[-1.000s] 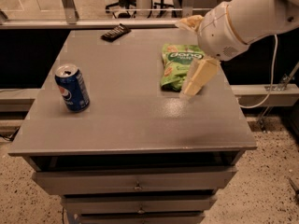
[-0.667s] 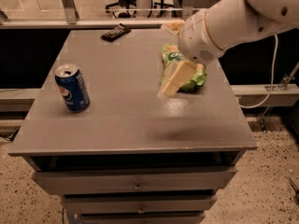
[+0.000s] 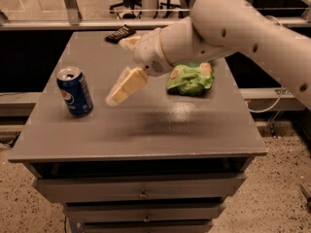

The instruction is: Move pepsi can near rxbar chocolate

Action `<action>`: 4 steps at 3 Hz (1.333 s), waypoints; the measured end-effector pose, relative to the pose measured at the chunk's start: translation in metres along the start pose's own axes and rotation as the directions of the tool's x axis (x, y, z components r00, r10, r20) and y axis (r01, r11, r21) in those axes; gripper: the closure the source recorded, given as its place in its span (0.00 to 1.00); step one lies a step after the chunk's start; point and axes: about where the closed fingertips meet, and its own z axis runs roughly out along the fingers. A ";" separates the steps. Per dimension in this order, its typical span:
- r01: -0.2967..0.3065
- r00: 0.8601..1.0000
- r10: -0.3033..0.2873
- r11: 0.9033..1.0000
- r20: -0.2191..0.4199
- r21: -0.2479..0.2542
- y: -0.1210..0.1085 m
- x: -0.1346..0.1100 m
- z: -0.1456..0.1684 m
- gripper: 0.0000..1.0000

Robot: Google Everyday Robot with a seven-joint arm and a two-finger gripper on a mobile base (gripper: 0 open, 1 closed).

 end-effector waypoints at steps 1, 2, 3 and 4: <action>-0.050 0.993 0.057 0.997 0.105 -0.063 0.013 -0.011 0.044 0.00; -0.071 0.987 0.081 0.995 0.137 -0.076 0.016 -0.012 0.080 0.00; -0.093 0.983 0.103 0.993 0.150 -0.070 0.011 -0.008 0.104 0.00; -0.120 0.977 0.130 0.991 0.167 -0.066 0.009 -0.009 0.113 0.15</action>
Offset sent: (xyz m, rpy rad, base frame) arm 0.0097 0.1099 -0.0558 0.1853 0.1087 0.0456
